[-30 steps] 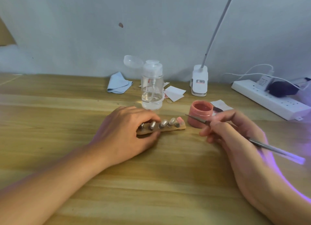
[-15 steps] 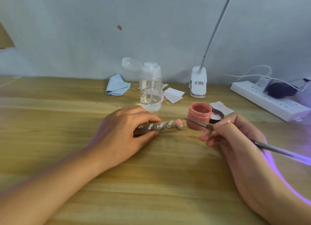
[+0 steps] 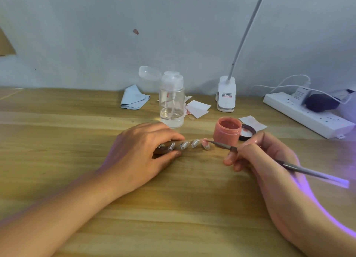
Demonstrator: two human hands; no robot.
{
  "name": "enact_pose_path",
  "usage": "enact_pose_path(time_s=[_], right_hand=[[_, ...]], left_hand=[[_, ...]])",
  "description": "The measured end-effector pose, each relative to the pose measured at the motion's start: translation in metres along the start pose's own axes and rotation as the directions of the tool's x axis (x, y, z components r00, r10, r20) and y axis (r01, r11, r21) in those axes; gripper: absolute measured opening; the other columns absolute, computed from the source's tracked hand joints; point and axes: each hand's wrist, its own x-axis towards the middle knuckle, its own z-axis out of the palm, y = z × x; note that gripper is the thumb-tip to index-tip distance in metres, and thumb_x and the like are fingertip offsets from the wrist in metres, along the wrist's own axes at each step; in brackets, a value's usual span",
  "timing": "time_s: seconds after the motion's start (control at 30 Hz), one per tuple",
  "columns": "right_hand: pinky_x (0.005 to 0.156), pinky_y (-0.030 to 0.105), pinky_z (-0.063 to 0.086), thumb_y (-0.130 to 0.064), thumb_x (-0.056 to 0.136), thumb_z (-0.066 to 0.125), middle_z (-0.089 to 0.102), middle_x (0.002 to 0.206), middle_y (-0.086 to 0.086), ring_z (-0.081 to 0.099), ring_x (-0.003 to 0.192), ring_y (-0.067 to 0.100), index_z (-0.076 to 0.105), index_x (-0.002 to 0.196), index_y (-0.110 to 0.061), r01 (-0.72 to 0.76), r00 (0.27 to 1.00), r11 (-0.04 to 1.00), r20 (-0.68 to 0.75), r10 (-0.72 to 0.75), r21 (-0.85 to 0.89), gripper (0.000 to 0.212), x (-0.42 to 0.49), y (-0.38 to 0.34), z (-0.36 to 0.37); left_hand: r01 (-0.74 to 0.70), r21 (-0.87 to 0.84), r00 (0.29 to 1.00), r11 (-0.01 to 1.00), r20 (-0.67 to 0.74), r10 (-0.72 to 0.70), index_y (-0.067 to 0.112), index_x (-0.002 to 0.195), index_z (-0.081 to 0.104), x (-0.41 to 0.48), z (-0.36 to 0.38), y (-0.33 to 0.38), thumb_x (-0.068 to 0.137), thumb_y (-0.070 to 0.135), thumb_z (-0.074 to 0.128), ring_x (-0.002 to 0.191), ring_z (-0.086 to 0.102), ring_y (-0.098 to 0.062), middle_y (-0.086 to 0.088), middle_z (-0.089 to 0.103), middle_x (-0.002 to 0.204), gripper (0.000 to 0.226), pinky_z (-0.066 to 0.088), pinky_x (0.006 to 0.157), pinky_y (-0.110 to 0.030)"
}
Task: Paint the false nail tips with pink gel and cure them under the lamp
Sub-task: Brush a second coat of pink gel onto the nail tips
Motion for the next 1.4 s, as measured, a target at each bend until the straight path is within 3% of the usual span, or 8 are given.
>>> enact_pose_path(time_s=[0.43,0.73,0.9,1.03,1.13,1.2,1.33,1.4], right_hand=[[0.054,0.019,0.045,-0.003,0.076,0.058,0.063,0.055,0.012,0.053,0.054,0.015,0.045,0.071,-0.005,-0.018,1.000,1.000,-0.019,0.018,0.005,0.014,-0.001,-0.003,-0.001],[0.062,0.029,0.042,0.008,0.086,0.047,0.063,0.056,0.011,0.053,0.057,0.016,0.047,0.072,-0.005,-0.010,1.000,1.000,-0.007,0.010,0.012,0.020,-0.002,-0.005,-0.001],[0.060,0.026,0.042,0.007,0.088,0.047,0.061,0.055,0.011,0.052,0.057,0.017,0.047,0.071,-0.004,0.009,1.000,0.999,-0.017,-0.008,0.034,0.020,-0.002,-0.005,-0.001],[0.062,0.029,0.041,-0.006,0.080,0.054,0.059,0.053,0.009,0.052,0.057,0.016,0.048,0.067,-0.008,0.038,0.999,0.999,-0.012,-0.038,0.010,0.015,-0.002,-0.003,-0.002],[0.058,0.021,0.044,-0.013,0.080,0.053,0.066,0.063,0.008,0.055,0.058,0.013,0.053,0.070,-0.017,0.209,0.978,0.977,-0.007,-0.210,-0.044,0.011,-0.005,-0.005,0.000],[0.062,0.017,0.047,-0.018,0.091,0.053,0.073,0.079,0.004,0.061,0.064,0.008,0.056,0.086,-0.021,0.373,0.928,0.912,0.040,-0.371,-0.169,0.006,-0.008,-0.006,0.003],[0.084,0.032,0.051,-0.028,0.093,0.054,0.074,0.097,-0.001,0.068,0.095,0.015,0.061,0.095,-0.025,0.413,0.907,0.846,0.071,-0.415,-0.338,0.007,-0.012,-0.006,0.006],[0.089,0.026,0.049,-0.018,0.086,0.061,0.071,0.106,-0.006,0.066,0.104,0.011,0.058,0.096,-0.025,0.441,0.890,0.786,0.102,-0.444,-0.432,0.012,-0.011,-0.005,0.005]], left_hand=[[-0.004,-0.005,1.000,1.000,0.004,0.004,0.037,0.110,0.070,0.000,0.000,-0.001,0.086,0.040,0.073,0.094,0.061,-0.001,0.023,0.066,0.103,0.024,0.053,0.075,-0.032],[-0.006,0.001,1.000,1.000,0.006,0.006,0.038,0.110,0.070,0.000,-0.001,0.001,0.085,0.038,0.075,0.093,0.061,-0.003,0.023,0.066,0.103,0.026,0.053,0.075,-0.033],[-0.012,0.004,1.000,1.000,0.004,0.012,0.037,0.109,0.070,0.000,-0.001,0.002,0.084,0.037,0.076,0.093,0.062,-0.005,0.022,0.066,0.102,0.026,0.053,0.077,-0.033],[-0.017,0.006,1.000,1.000,0.002,0.017,0.036,0.109,0.070,0.000,-0.001,0.002,0.084,0.036,0.076,0.094,0.061,-0.005,0.021,0.066,0.102,0.025,0.052,0.079,-0.034],[-0.021,-0.006,1.000,1.000,-0.001,0.021,0.035,0.108,0.071,0.000,0.000,0.002,0.085,0.037,0.074,0.094,0.060,-0.005,0.020,0.066,0.101,0.024,0.051,0.080,-0.033],[-0.037,-0.008,0.999,0.999,-0.007,0.037,0.034,0.108,0.071,0.000,0.000,0.003,0.088,0.040,0.071,0.092,0.059,-0.004,0.019,0.066,0.100,0.021,0.049,0.080,-0.031],[-0.053,-0.025,0.998,0.998,-0.024,0.052,0.033,0.109,0.070,-0.001,-0.001,0.005,0.088,0.044,0.062,0.089,0.058,-0.004,0.017,0.065,0.099,0.026,0.045,0.080,-0.028],[-0.069,-0.037,0.997,0.997,-0.021,0.068,0.032,0.109,0.070,-0.001,-0.002,0.006,0.086,0.041,0.065,0.089,0.060,-0.007,0.017,0.065,0.099,0.025,0.046,0.081,-0.031]])
